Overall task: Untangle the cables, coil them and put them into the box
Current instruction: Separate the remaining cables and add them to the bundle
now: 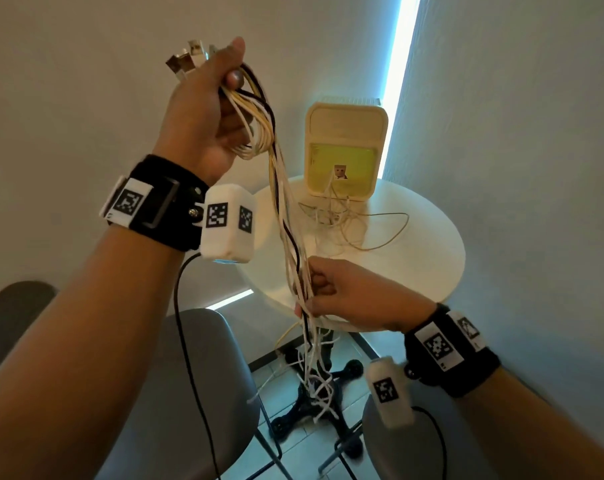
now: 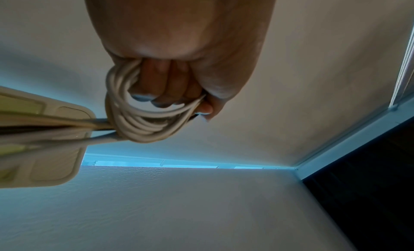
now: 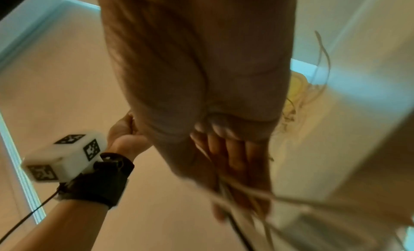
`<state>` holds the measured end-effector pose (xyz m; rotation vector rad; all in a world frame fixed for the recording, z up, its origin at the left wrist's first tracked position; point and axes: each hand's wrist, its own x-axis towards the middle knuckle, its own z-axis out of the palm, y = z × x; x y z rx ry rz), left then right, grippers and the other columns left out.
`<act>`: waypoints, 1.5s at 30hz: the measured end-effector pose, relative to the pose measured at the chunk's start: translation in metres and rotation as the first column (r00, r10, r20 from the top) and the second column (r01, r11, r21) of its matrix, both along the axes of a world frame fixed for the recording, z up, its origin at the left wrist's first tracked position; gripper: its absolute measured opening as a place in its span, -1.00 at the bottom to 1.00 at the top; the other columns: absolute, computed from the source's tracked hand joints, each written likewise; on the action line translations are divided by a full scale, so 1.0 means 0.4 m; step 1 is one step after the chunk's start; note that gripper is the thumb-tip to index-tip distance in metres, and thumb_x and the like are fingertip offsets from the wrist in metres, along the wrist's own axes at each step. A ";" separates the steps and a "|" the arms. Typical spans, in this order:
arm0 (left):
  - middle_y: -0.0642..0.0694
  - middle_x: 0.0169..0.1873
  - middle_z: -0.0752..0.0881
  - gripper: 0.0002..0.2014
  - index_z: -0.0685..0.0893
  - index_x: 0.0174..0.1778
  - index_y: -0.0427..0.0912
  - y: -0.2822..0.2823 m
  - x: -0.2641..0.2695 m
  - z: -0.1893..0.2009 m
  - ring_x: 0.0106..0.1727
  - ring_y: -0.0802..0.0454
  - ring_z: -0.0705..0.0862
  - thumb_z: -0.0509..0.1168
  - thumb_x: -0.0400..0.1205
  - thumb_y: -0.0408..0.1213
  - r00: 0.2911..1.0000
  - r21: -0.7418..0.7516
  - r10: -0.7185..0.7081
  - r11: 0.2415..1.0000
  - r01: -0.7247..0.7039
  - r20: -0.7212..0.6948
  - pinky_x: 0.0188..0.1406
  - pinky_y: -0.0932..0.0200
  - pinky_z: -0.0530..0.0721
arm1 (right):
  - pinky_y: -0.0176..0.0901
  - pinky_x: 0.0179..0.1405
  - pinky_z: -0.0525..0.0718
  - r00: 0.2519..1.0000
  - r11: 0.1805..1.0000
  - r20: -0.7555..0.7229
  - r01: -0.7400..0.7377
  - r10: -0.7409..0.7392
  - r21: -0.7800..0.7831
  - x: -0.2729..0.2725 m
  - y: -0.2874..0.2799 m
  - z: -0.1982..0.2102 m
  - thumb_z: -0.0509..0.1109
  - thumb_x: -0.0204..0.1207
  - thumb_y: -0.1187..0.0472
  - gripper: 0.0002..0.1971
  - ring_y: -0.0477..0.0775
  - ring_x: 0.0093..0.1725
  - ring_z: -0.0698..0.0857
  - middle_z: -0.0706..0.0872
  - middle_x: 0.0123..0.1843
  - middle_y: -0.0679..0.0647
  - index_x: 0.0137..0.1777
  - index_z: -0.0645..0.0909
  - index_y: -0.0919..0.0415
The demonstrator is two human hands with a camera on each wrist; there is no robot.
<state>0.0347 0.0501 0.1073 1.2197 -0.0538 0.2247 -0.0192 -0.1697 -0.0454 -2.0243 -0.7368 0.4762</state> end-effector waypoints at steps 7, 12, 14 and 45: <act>0.11 -0.58 0.33 -0.53 0.52 -0.45 0.02 0.000 -0.038 -0.007 -0.57 0.14 0.17 0.46 0.72 0.08 0.992 0.202 -0.122 0.971 0.124 -0.025 -0.58 0.19 0.07 | 0.06 0.49 0.66 0.951 0.962 0.165 0.241 -0.261 0.132 0.056 0.012 0.143 0.51 0.67 0.10 -0.35 0.00 0.50 0.59 0.58 0.53 -0.04 0.70 0.33 -0.03; 0.09 -0.63 0.35 -0.54 0.51 -0.41 -0.04 -0.016 -0.060 -0.019 -0.64 0.13 0.19 0.43 0.76 0.04 0.979 0.360 -0.204 0.913 0.191 -0.003 -0.70 0.23 0.15 | 0.05 0.26 0.77 0.940 0.886 0.159 0.215 -0.301 0.410 0.061 0.131 0.175 0.39 0.78 0.07 -0.63 -0.03 0.16 0.77 0.75 0.18 -0.05 0.50 0.44 0.08; 0.07 -0.59 0.31 -0.54 0.52 -0.43 -0.02 -0.002 -0.067 -0.004 -0.61 0.12 0.16 0.45 0.75 0.05 0.990 0.350 -0.140 0.929 0.124 0.022 -0.67 0.21 0.13 | 0.15 -0.20 0.79 0.969 0.861 0.042 0.195 -0.243 0.470 0.052 0.150 0.136 0.25 0.86 0.03 -0.83 0.10 -0.30 0.67 0.63 -0.20 0.04 0.22 0.47 0.13; -0.03 -0.53 0.31 -0.53 0.55 -0.43 -0.02 0.027 -0.047 -0.002 -0.57 0.04 0.13 0.50 0.70 0.12 0.982 0.512 -0.182 0.839 0.183 -0.053 -0.64 0.23 0.12 | 0.17 -0.27 0.75 0.963 0.798 -0.050 0.248 -0.264 0.549 0.072 0.168 0.182 0.22 0.85 -0.12 -0.66 0.18 -0.34 0.63 0.62 -0.24 0.06 0.13 0.54 0.19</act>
